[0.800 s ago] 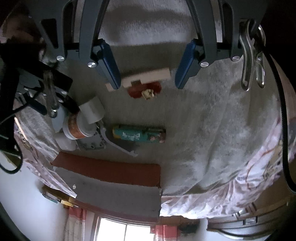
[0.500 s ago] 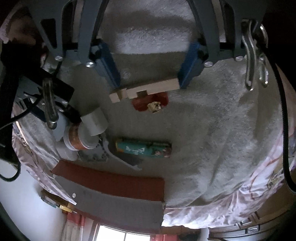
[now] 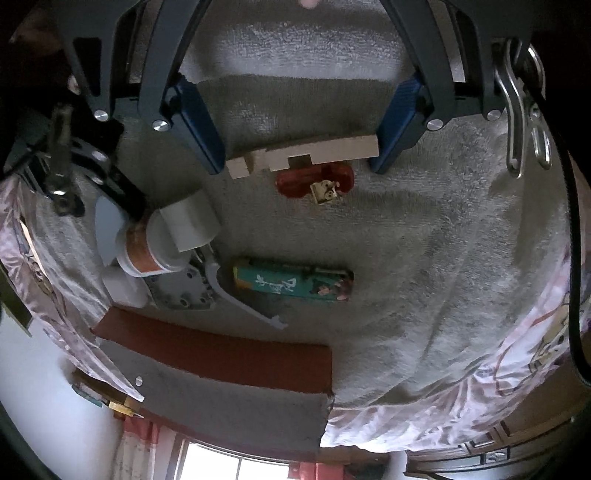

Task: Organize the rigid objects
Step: 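Hold the wooden stick in the left tool while the right tool grasps the white pill bottle, then carry the wooden stick and white pill bottle over the open cardboard box with both tools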

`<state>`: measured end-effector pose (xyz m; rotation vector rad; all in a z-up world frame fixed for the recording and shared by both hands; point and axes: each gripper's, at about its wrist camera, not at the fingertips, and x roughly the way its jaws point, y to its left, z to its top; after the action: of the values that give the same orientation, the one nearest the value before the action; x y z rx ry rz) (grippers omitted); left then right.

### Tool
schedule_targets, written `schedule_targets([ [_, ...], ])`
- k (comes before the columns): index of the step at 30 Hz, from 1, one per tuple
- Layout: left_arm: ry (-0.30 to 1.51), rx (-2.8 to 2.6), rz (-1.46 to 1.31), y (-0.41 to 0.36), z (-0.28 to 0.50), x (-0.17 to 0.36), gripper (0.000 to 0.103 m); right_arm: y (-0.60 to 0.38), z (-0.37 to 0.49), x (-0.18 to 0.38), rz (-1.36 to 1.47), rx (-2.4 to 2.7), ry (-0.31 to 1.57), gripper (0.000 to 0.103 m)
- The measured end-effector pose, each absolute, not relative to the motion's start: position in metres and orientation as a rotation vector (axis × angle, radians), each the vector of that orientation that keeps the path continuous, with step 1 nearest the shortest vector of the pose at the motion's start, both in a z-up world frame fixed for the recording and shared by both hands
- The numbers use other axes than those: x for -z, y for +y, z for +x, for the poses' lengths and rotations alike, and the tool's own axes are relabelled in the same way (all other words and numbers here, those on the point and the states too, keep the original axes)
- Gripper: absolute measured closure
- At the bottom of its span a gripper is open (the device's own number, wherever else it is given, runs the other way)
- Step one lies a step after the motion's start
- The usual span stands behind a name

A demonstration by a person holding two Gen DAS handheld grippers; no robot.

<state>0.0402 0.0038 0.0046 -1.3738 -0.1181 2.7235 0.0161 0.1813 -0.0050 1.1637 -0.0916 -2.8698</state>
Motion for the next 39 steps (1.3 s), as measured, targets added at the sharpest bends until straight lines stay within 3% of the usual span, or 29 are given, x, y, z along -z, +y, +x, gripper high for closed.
schedule_targets([
  [8,-0.19,-2.719,-1.329,-0.007,0.048,-0.011,0.025,0.195,0.03,0.001,1.14,2.815,-0.161,0.001],
  [22,-0.218,-2.73,-1.268,-0.013,0.054,-0.018,0.025,0.176,0.064,-0.023,1.006,2.779,-0.017,0.004],
  [24,-0.217,-2.729,-1.27,-0.013,0.054,-0.017,0.025,0.17,0.067,-0.025,0.992,2.756,0.005,0.008],
  [29,-0.219,-2.74,-1.264,-0.016,0.057,-0.019,0.025,0.158,0.068,-0.017,1.046,2.647,0.021,0.032],
  [37,-0.223,-2.738,-1.263,-0.018,0.057,-0.018,0.025,0.151,0.068,-0.011,1.064,2.598,0.037,0.052],
  [39,-0.223,-2.739,-1.262,-0.018,0.057,-0.018,0.025,0.148,0.068,-0.011,1.061,2.601,0.053,0.052],
])
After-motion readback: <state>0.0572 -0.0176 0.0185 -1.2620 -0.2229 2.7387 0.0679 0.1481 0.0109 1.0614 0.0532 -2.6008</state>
